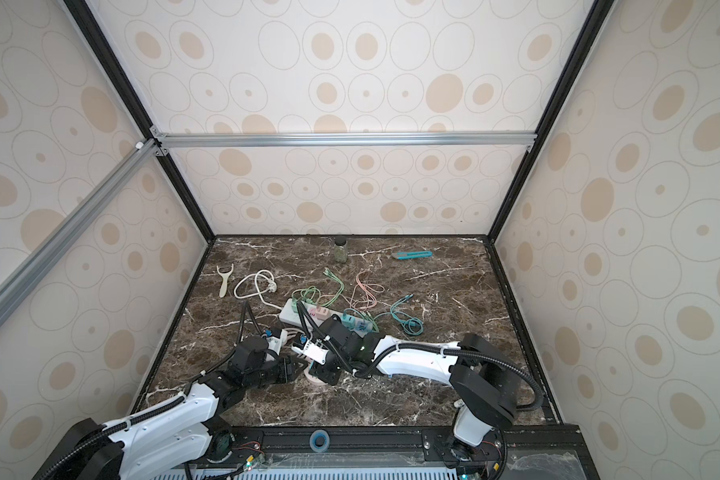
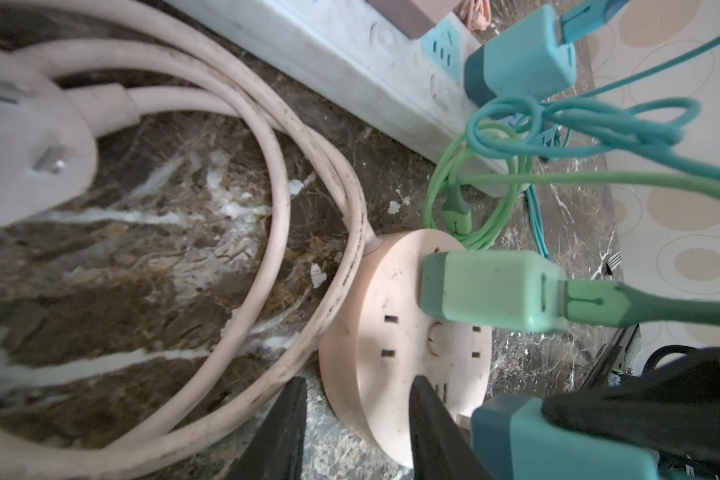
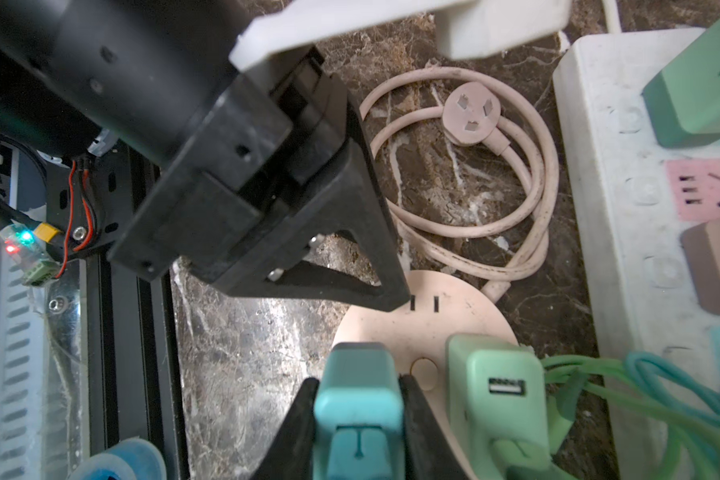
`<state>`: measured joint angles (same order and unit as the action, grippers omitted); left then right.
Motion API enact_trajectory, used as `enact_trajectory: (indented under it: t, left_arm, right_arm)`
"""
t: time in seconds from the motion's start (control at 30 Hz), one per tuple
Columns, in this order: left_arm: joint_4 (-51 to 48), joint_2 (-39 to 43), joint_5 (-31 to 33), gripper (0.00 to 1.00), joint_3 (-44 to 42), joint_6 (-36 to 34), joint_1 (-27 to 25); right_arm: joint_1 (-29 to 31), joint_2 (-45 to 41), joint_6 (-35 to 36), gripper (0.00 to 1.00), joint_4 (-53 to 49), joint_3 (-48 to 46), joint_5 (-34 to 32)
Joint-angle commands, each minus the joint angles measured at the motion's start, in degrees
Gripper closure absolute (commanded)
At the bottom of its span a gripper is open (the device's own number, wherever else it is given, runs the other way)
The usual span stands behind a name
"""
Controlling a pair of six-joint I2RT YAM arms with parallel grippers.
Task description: Insert the plug
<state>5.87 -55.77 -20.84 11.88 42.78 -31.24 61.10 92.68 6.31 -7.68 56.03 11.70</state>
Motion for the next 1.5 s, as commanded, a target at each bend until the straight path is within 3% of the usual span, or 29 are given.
enact_trajectory:
  t: [0.0, 0.4, 1.47]
  left_arm:
    - [1.25, -0.61, -0.56, 0.6, 0.78, -1.31, -0.11]
    - [2.57, -2.76, -1.19, 0.69, 0.82, -1.14, -0.21]
    - [4.64, -1.87, 0.38, 0.72, -0.75, 0.98, -0.14]
  right_arm:
    - [0.24, 0.68, 1.6, 1.0, -0.38, 1.55, -0.71]
    - [0.22, 1.65, 1.78, 1.0, 0.07, 1.63, -2.9]
    - [1.04, 4.96, 1.0, 1.0, -5.16, 2.13, -6.68]
